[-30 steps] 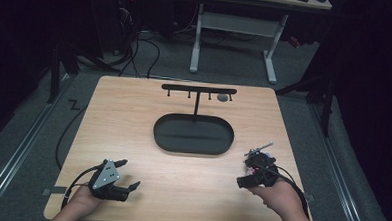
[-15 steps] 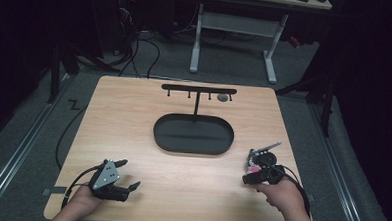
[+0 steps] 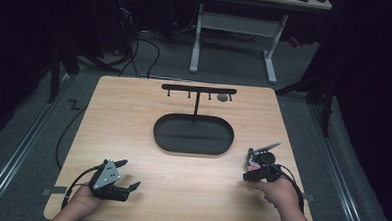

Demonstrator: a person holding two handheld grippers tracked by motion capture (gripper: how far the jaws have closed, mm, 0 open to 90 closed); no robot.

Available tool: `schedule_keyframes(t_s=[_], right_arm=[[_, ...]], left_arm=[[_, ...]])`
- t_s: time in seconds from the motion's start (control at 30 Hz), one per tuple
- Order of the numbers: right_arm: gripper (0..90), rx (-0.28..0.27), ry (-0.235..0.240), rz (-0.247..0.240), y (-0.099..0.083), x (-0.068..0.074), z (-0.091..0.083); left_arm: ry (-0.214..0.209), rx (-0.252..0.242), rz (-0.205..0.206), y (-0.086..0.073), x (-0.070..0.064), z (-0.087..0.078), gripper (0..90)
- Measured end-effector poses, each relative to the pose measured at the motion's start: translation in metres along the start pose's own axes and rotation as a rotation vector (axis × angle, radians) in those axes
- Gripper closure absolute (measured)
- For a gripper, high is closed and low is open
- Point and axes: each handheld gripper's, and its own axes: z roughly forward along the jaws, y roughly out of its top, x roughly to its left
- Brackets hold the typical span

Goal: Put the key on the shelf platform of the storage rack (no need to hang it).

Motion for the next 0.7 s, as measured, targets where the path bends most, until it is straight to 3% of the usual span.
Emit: schedule_keyframes(t_s=[0.13,0.5,0.57,0.7], right_arm=[[33.5,-0.009,0.001,-0.008,-0.0027,-0.0021,-0.0021],[40.3,-0.044,0.003,-0.082,-0.0088,-0.0016,-0.0072],[38.4,-0.043,0.005,-0.086,-0.0087,-0.0023,-0.0071],[24.4,-0.021,0.035,-0.018,-0.0048,-0.0061,-0.0055]], left_arm=[[0.002,0.0,0.002,0.0,-0.0002,0.0,15.5],[0.005,0.001,-0.002,-0.0001,-0.0002,0.0001,15.5],[0.005,0.001,-0.001,-0.0001,-0.0002,0.0,15.5],[0.003,0.002,-0.002,-0.0001,0.0,-0.0001,15.5]])
